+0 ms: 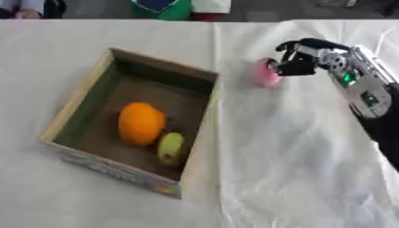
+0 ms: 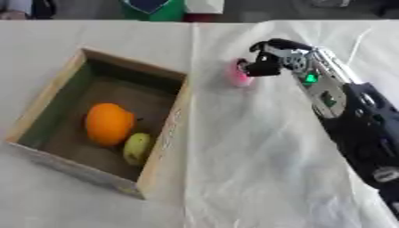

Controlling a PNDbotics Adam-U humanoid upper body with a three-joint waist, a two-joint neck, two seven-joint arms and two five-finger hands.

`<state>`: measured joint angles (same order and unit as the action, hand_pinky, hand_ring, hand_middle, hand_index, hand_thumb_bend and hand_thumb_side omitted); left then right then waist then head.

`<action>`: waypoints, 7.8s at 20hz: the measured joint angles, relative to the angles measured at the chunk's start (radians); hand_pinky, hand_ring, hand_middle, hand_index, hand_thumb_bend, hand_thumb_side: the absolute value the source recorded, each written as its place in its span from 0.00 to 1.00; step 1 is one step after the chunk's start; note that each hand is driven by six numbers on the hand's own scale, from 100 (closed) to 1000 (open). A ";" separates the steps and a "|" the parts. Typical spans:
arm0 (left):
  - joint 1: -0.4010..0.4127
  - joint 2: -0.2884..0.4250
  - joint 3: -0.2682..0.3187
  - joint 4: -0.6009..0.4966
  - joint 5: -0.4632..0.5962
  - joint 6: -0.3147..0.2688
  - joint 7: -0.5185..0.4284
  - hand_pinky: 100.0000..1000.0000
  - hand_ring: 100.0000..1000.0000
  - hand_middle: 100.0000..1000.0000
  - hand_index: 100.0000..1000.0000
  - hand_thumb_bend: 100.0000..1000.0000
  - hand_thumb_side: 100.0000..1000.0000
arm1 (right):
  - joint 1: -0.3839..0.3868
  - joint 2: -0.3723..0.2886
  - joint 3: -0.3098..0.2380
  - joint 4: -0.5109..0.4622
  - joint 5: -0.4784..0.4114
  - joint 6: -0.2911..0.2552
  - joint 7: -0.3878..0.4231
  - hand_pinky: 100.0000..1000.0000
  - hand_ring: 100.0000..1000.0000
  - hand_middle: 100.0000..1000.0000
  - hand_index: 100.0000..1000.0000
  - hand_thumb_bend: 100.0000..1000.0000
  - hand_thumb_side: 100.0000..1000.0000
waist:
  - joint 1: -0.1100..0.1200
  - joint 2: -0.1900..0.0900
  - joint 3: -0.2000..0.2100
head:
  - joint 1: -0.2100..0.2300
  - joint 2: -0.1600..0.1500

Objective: Pick up objects on the table and place them in the box.

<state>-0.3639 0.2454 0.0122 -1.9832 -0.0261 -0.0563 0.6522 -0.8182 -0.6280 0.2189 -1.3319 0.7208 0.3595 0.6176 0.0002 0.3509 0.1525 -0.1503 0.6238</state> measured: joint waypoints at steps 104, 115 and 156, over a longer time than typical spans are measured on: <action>-0.016 -0.008 -0.003 0.000 0.025 -0.014 0.060 0.40 0.56 0.56 0.70 0.00 0.97 | -0.150 0.368 0.300 -0.217 0.066 -0.084 0.011 0.62 0.62 0.42 0.63 0.00 0.19 | -0.019 -0.050 0.015 | -0.029 0.032; -0.016 -0.008 -0.003 0.000 0.025 -0.010 0.056 0.40 0.56 0.56 0.70 0.00 0.97 | -0.149 0.375 0.305 -0.198 0.101 -0.145 0.089 0.72 0.78 0.68 0.94 0.00 0.57 | -0.019 -0.048 0.014 | -0.028 0.032; 0.007 -0.007 0.022 0.000 -0.006 -0.021 0.086 0.40 0.56 0.56 0.71 0.00 0.96 | 0.312 -0.094 -0.252 -0.649 -0.577 -0.373 -1.341 0.65 0.61 0.52 0.72 0.00 0.40 | 0.029 -0.041 -0.029 | 0.100 0.026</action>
<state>-0.3573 0.2386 0.0341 -1.9832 -0.0317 -0.0773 0.7377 -0.5064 -0.7224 -0.0334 -1.9810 0.1443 -0.0135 -0.7231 0.0289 0.3094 0.1239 -0.0503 0.6498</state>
